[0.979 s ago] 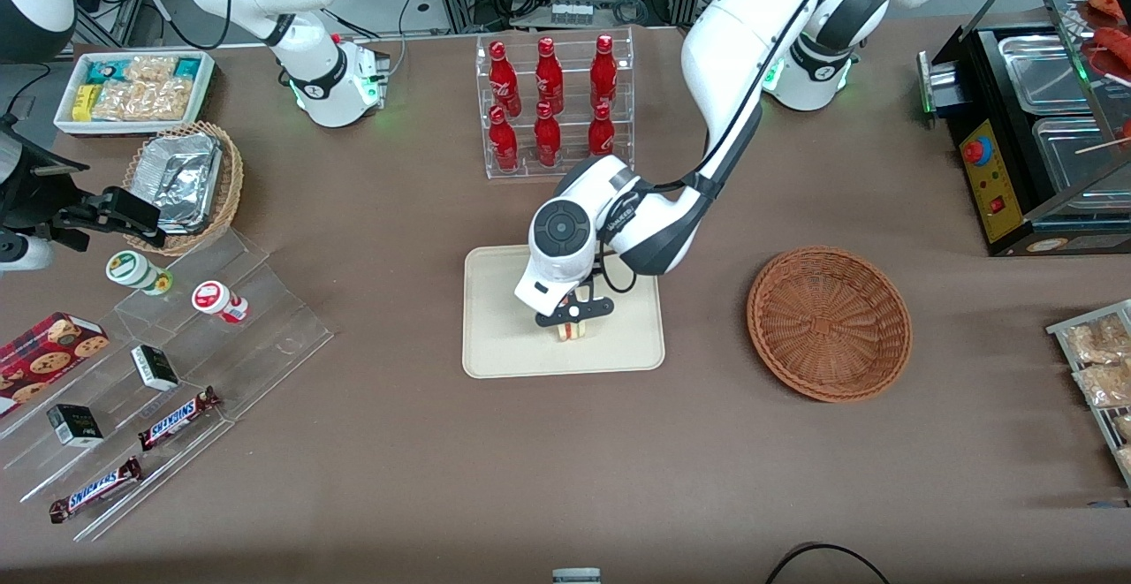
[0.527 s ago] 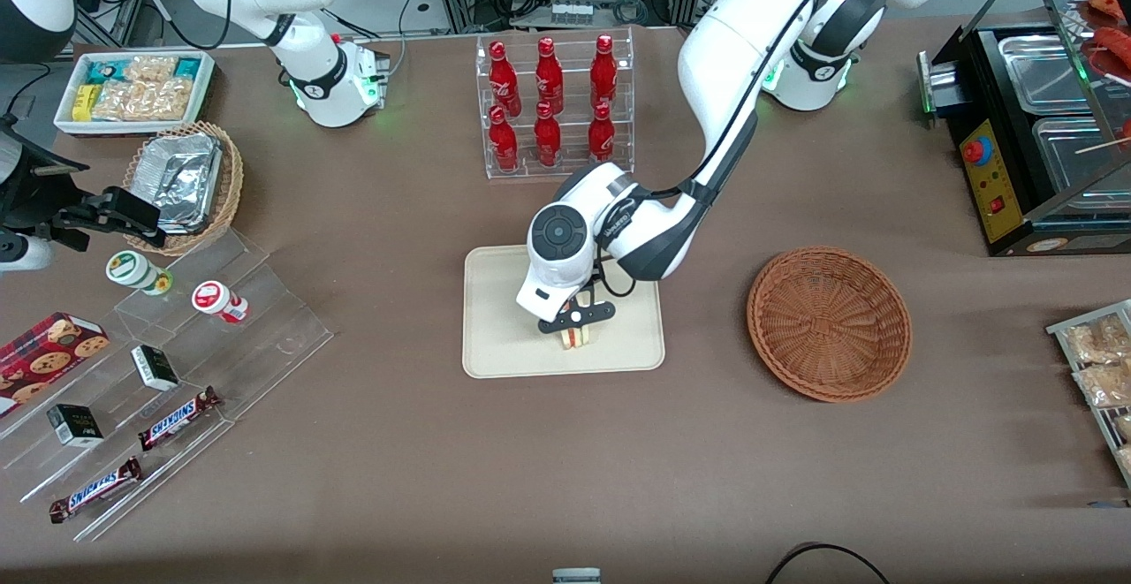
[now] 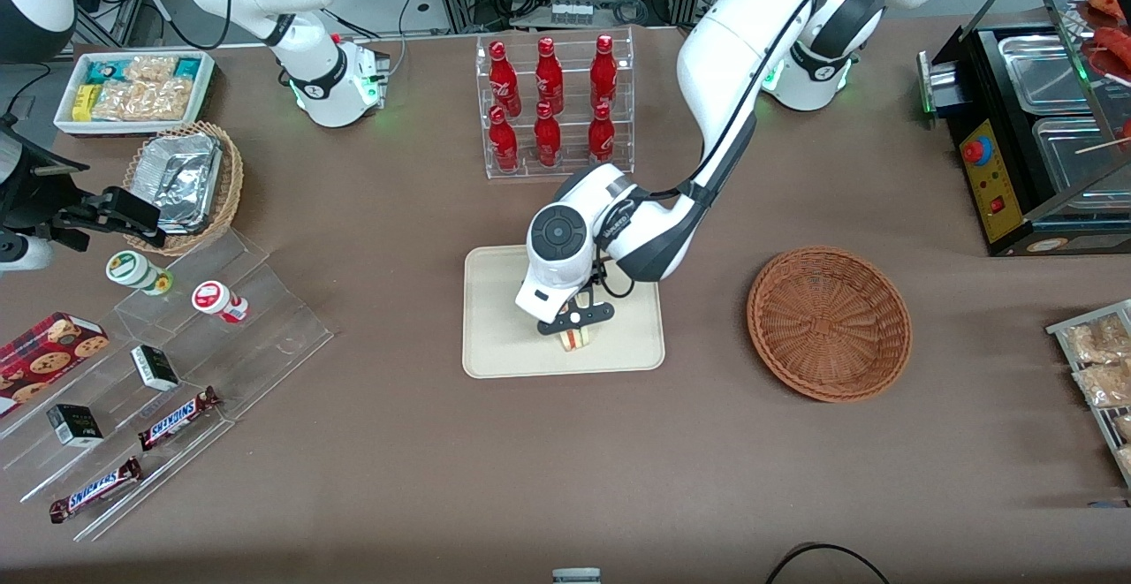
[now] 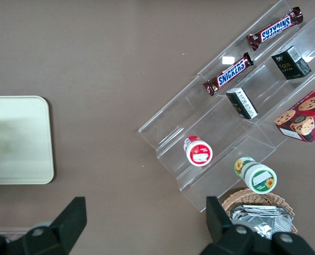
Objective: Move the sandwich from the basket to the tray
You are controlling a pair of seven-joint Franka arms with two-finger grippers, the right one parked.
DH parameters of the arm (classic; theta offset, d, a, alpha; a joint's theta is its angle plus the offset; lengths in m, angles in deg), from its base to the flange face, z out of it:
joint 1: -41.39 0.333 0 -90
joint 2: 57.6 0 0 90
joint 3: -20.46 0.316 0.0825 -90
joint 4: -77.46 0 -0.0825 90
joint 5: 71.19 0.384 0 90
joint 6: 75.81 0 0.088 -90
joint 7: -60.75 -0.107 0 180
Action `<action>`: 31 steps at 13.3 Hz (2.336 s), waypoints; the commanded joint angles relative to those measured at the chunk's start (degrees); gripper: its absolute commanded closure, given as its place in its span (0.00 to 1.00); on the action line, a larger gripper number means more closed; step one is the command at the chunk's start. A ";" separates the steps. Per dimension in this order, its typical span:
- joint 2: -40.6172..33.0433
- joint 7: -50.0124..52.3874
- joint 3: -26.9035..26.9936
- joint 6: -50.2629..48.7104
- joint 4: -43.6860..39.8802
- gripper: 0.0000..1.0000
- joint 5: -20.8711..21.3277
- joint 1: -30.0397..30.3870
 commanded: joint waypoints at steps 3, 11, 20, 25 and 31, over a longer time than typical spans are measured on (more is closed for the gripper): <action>-5.36 0.68 0.76 -5.99 -1.02 0.00 0.07 -0.39; -14.85 -10.71 0.93 -16.97 -0.49 0.00 0.77 2.42; -27.17 -29.20 0.93 -23.57 8.92 0.00 0.86 18.66; -35.68 -45.78 0.93 -24.10 18.39 0.00 0.77 29.48; -43.33 -57.58 1.02 -28.57 22.01 0.00 0.77 37.14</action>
